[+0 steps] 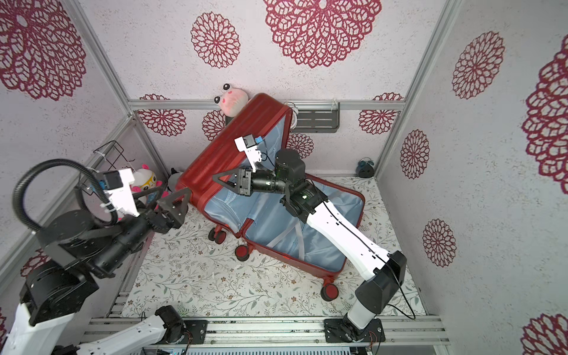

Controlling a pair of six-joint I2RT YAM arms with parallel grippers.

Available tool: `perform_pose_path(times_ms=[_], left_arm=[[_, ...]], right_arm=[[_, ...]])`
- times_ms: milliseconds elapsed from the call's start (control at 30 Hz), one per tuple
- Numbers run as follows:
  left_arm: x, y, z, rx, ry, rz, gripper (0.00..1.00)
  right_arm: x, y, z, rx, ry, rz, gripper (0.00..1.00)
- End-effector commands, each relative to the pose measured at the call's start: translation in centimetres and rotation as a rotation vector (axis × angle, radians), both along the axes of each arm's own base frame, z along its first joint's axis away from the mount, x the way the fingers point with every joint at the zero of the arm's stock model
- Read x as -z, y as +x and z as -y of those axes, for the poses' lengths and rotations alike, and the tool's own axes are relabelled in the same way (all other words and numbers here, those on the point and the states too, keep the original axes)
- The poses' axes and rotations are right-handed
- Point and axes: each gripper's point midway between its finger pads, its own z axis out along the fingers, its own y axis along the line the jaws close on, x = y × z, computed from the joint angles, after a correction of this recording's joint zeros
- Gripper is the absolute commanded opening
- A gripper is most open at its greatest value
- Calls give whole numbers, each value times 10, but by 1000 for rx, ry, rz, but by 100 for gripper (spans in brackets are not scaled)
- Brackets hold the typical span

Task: Open the suitcase zippers
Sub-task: Open the suitcase at the center of the board.

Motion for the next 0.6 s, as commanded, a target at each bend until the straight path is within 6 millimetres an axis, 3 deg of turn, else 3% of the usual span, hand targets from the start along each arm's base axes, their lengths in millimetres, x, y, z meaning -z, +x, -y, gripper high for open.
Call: perform_pose_path(times_ms=[0, 100, 233, 367, 467, 567], left_arm=[[11, 21, -8, -54, 76, -52, 98], [24, 48, -12, -79, 60, -119, 98], [50, 77, -6, -72, 60, -201, 99], [62, 85, -4, -73, 48, -218, 99], [64, 85, -4, -70, 37, -218, 99], [65, 84, -4, -71, 29, -214, 100]], right_arm=[[154, 1, -7, -60, -389, -161, 26], [160, 4, 12, 21, -428, -141, 60], [168, 11, 49, 168, -474, -120, 84], [179, 17, 94, 327, -517, -110, 88], [207, 25, 127, 484, -573, -134, 89], [236, 29, 129, 526, -538, -204, 87]])
